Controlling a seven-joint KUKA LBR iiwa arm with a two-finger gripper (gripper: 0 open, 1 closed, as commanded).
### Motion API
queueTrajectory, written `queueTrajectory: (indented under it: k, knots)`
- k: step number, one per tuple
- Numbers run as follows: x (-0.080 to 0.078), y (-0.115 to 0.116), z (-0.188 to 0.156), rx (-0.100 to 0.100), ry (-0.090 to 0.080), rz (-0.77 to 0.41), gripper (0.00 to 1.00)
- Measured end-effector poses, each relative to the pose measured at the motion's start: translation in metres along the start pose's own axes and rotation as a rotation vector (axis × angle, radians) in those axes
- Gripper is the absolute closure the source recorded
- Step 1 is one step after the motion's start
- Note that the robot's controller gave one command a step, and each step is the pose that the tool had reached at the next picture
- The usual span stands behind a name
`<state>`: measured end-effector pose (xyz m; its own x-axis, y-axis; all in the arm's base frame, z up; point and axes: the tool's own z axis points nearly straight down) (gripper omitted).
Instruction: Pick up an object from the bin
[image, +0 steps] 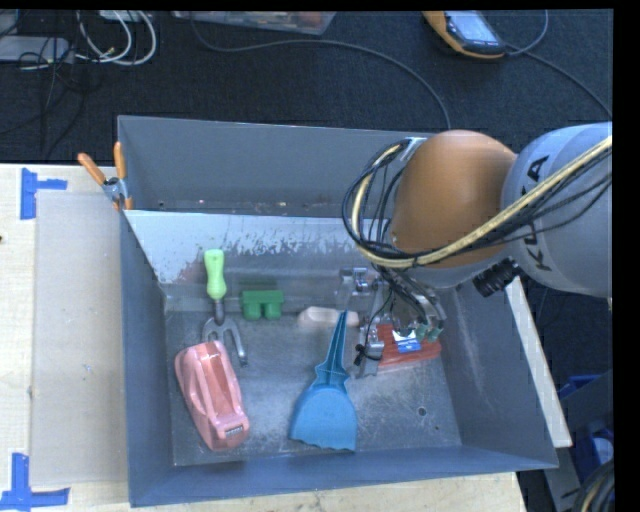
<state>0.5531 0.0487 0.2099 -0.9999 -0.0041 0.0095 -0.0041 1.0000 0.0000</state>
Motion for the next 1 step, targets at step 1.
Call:
queueTrajectory:
  k: [1]
  knots:
    - [-0.0013, -0.0002, -0.0047, -0.001, -0.009, 0.002, 0.0]
